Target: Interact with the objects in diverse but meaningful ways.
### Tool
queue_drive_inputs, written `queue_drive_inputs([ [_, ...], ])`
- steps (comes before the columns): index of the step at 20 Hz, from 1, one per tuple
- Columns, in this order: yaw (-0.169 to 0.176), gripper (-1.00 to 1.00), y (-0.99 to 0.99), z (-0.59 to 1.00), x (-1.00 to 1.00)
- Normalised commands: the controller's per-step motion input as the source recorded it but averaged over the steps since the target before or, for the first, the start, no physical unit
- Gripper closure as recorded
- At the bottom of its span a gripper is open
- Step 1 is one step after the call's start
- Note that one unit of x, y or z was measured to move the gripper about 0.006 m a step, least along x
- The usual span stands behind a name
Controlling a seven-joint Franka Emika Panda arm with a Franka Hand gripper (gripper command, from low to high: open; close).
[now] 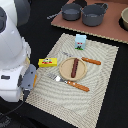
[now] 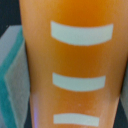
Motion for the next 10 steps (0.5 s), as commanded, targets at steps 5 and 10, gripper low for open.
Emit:
queue_drive_inputs([
  [5,0.0,-1.0,0.0,-0.12,0.0],
  [10,0.0,-1.0,0.0,-0.11,0.0],
])
